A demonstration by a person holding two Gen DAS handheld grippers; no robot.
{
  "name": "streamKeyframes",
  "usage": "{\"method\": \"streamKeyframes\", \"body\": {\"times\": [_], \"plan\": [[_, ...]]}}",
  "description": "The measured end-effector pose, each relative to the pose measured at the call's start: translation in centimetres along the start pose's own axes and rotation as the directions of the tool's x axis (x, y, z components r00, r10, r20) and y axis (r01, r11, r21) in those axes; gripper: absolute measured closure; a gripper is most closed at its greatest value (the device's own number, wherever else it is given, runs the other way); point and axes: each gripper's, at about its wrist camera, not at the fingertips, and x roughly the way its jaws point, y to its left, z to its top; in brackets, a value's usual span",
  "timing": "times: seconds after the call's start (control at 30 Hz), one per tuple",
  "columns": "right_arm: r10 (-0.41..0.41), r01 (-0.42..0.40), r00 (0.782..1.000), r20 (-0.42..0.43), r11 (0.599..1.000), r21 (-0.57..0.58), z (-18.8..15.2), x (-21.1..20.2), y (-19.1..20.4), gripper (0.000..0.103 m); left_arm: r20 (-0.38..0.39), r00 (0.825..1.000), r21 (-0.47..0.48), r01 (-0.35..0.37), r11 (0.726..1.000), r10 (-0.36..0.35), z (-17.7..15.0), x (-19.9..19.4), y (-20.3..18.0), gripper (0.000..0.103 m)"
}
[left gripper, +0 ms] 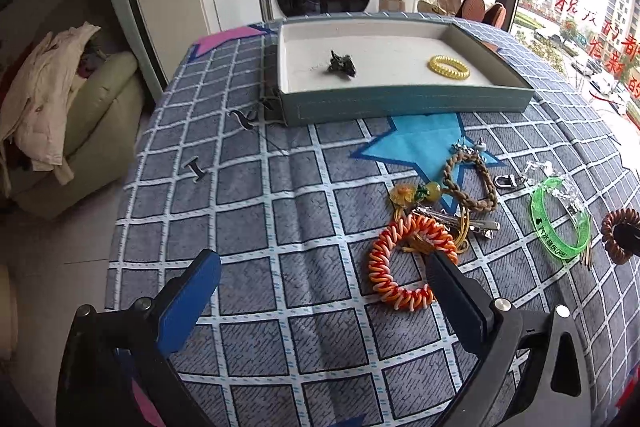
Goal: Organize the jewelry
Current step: 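Carry the orange coil in the left tool while the right tool carries the brown coil into the tray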
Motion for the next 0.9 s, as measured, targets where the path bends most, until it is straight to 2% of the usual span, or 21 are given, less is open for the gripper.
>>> {"method": "streamKeyframes", "body": {"times": [0.13, 0.23, 0.27, 0.33, 0.37, 0.4, 0.47, 0.63, 0.9], "plan": [[0.000, 0.000, 1.000, 0.000, 1.000, -0.001, -0.1, -0.1, 0.0, 0.090, -0.040, 0.999, 0.051, 0.014, 0.999, -0.012, -0.3, 1.3, -1.0, 0.008], [0.002, -0.002, 1.000, 0.000, 1.000, 0.003, -0.1, -0.1, -0.1, 0.090, -0.020, 1.000, 0.089, 0.014, 0.996, -0.013, -0.4, 1.1, -1.7, 0.014], [0.003, -0.003, 1.000, -0.001, 1.000, 0.002, -0.1, 0.0, 0.0, 0.090, -0.015, 1.000, 0.097, 0.022, 0.995, -0.021, -0.5, 1.1, -1.9, 0.019], [0.002, -0.002, 1.000, 0.000, 1.000, 0.001, 0.0, 0.0, 0.0, 0.090, -0.012, 0.998, 0.105, 0.062, 0.993, -0.061, -0.5, 0.9, -2.0, 0.039], [0.003, -0.003, 1.000, 0.000, 1.000, 0.001, 0.0, 0.0, 0.0, 0.090, -0.009, 0.997, 0.112, 0.073, 0.991, -0.072, -0.5, 0.8, -2.2, 0.059], [0.003, -0.003, 1.000, 0.001, 1.000, 0.001, 0.1, 0.0, 0.1, 0.090, -0.009, 0.997, 0.123, 0.079, 0.989, -0.078, -0.6, 0.6, -2.4, 0.071], [0.004, -0.004, 1.000, 0.004, 1.000, -0.002, 0.2, -0.1, 0.1, 0.090, -0.007, 0.997, 0.135, 0.078, 0.988, -0.078, -0.7, 0.5, -2.6, 0.071], [0.008, -0.008, 1.000, 0.014, 1.000, -0.004, 0.6, -0.4, 0.1, 0.090, -0.009, 0.989, 0.082, 0.151, 0.985, -0.151, -0.7, -0.5, -1.8, 0.071], [0.029, -0.029, 0.999, 0.016, 1.000, -0.010, 2.7, 0.1, 0.2, 0.090, 0.044, 0.980, 0.015, 0.192, 0.981, -0.193, 1.6, -2.3, -0.6, 0.071]]}}
